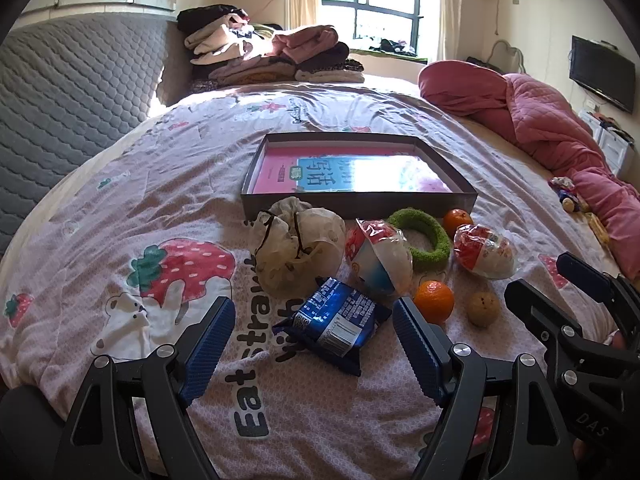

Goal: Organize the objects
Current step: 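Move left tool to blue snack packet while right tool approaches brown potato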

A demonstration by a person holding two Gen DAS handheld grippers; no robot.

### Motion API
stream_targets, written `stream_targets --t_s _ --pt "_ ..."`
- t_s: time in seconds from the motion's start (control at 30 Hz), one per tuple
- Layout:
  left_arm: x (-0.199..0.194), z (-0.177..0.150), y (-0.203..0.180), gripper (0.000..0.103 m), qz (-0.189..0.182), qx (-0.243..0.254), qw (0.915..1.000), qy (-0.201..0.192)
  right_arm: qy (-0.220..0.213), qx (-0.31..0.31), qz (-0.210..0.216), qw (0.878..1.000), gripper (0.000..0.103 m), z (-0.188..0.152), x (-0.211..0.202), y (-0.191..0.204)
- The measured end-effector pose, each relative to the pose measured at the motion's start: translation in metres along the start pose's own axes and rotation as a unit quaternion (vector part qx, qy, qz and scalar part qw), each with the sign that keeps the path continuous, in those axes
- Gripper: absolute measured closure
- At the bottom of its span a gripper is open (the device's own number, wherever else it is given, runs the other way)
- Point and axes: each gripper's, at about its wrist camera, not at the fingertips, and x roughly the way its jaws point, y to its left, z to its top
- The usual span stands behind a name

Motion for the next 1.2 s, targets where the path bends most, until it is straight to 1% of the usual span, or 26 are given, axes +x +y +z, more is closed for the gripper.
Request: stream_targets --t_s 0.87,1.2 --pt "-0.0058 0.0014 -0.0029 0.021 0.0 0.005 1.0 -0.008 -0.014 0.005 -0.002 1.0 0.027 0.0021 -0.007 -0.0033" --pt "-0.0028 0.0011 -0.0004 0.021 0.002 0.002 1.0 -0.003 -0.011 0.003 -0.004 1.0 0.027 0.0023 -0.0064 -0.0035"
